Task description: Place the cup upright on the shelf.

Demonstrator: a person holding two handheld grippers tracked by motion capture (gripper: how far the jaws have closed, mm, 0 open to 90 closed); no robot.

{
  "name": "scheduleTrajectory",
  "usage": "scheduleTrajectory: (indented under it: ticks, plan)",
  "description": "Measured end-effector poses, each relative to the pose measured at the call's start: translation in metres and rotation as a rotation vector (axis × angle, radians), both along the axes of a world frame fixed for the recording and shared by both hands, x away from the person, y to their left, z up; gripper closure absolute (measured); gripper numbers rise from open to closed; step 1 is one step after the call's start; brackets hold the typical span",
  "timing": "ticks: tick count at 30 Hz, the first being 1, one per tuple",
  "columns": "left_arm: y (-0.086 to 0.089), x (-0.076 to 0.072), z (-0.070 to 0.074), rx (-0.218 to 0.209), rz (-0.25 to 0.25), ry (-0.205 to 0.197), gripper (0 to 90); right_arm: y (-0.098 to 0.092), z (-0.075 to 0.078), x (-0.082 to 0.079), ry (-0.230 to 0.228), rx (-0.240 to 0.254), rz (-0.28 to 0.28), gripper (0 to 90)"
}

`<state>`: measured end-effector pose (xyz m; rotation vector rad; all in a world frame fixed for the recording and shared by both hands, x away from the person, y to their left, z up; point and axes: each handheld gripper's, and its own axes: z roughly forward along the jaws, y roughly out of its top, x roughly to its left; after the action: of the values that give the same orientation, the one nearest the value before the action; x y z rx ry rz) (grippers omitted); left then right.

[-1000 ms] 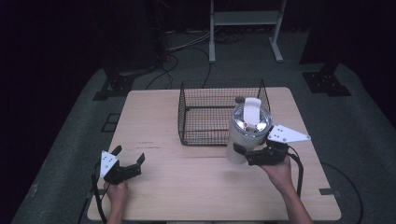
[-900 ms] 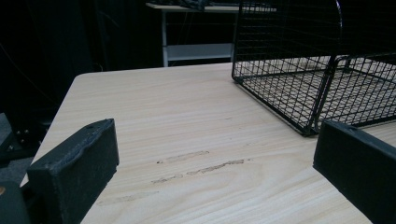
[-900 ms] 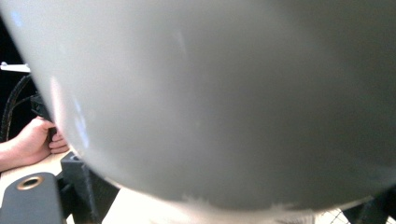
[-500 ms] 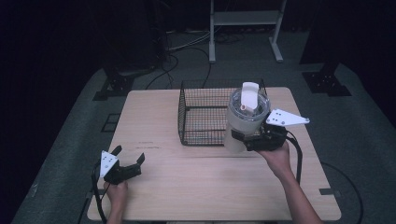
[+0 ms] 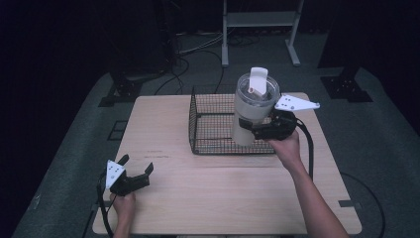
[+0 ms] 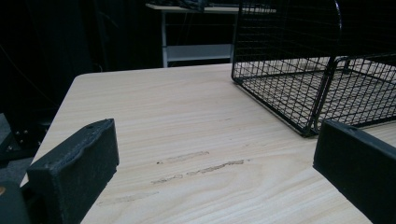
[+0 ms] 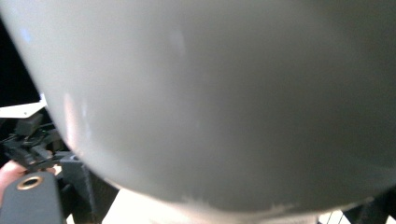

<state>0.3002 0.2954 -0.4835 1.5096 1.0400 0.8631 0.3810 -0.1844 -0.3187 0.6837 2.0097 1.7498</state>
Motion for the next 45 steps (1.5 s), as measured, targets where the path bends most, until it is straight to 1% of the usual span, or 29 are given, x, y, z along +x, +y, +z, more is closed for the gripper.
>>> scheduleTrajectory:
  ticks: [4, 5, 6, 7, 9, 14, 17, 19, 21, 23, 24, 26, 28, 29, 30, 31, 32, 35, 36, 38, 39, 41, 45]
  plan:
    - [0.0, 0.0, 0.0, -0.003, 0.0, 0.001, 0.0, 0.009, 0.006, 0.015, -0.003, -0.009, 0.007, 9.5]
    - [0.0, 0.0, 0.0, -0.004, 0.0, 0.0, 0.0, 0.014, 0.008, 0.022, -0.008, -0.017, 0.01, 9.5]
    - [0.0, 0.0, 0.0, -0.005, 0.0, 0.001, 0.0, 0.016, 0.009, 0.026, -0.014, -0.023, 0.011, 9.5]
    - [0.0, 0.0, 0.0, -0.005, 0.0, 0.001, 0.0, 0.016, 0.009, 0.026, -0.014, -0.023, 0.011, 9.5]
    - [0.001, 0.0, 0.0, -0.004, -0.001, 0.0, 0.0, 0.021, 0.01, 0.032, -0.015, -0.033, 0.011, 9.5]
    - [0.001, 0.0, 0.0, -0.006, -0.002, 0.0, 0.0, 0.031, 0.013, 0.049, -0.004, -0.034, 0.035, 9.5]
    - [0.002, -0.001, 0.0, -0.004, -0.007, 0.0, 0.0, 0.036, 0.015, 0.061, 0.0, -0.023, 0.047, 9.5]
    - [0.002, -0.001, 0.0, -0.006, -0.008, 0.001, 0.0, 0.037, 0.015, 0.062, 0.001, -0.021, 0.047, 9.5]
    - [0.002, -0.002, 0.0, -0.015, -0.007, -0.004, 0.0, 0.038, 0.013, 0.069, -0.002, -0.02, 0.038, 9.5]
    - [0.002, -0.002, 0.0, -0.02, -0.008, -0.008, 0.0, 0.038, 0.012, 0.072, 0.001, -0.024, 0.039, 9.5]
    - [0.002, -0.002, 0.0, -0.021, -0.008, -0.008, 0.0, 0.038, 0.011, 0.075, 0.012, -0.021, 0.039, 9.5]
    - [0.002, -0.002, 0.0, -0.022, -0.008, -0.008, 0.0, 0.038, 0.009, 0.08, 0.019, -0.03, 0.042, 9.5]
    - [0.002, -0.002, 0.0, -0.023, -0.008, -0.01, 0.0, 0.038, 0.006, 0.085, 0.019, -0.033, 0.045, 9.4]
    - [0.002, -0.002, 0.0, -0.023, -0.008, -0.009, 0.0, 0.038, 0.004, 0.088, 0.033, -0.028, 0.044, 9.4]
    - [0.002, -0.001, 0.0, -0.023, -0.01, -0.011, 0.0, 0.039, 0.001, 0.094, 0.037, -0.03, 0.048, 9.5]
    - [0.002, -0.002, 0.0, -0.023, -0.01, -0.011, 0.0, 0.039, 0.001, 0.094, 0.037, -0.03, 0.048, 9.5]
    - [0.002, -0.002, 0.0, -0.022, -0.011, -0.011, 0.0, 0.039, -0.001, 0.095, 0.047, -0.029, 0.047, 9.4]
    - [0.002, -0.002, 0.0, -0.022, -0.013, -0.01, 0.0, 0.04, -0.007, 0.101, 0.037, -0.035, 0.046, 9.4]
    - [0.002, -0.002, 0.0, -0.023, -0.013, -0.01, 0.0, 0.043, -0.011, 0.103, 0.045, -0.042, 0.037, 9.4]
    - [0.002, -0.002, 0.0, -0.023, -0.014, -0.01, 0.0, 0.044, -0.013, 0.104, 0.045, -0.035, 0.041, 9.4]
    - [0.002, -0.002, 0.0, -0.02, -0.016, -0.01, 0.0, 0.046, -0.016, 0.107, 0.057, -0.03, 0.047, 9.4]
    - [0.002, -0.002, 0.0, -0.018, -0.017, -0.011, 0.0, 0.047, -0.018, 0.108, 0.057, -0.032, 0.049, 9.4]
    - [0.002, -0.002, 0.0, -0.018, -0.019, -0.012, 0.0, 0.054, -0.024, 0.112, 0.073, -0.035, 0.053, 9.4]
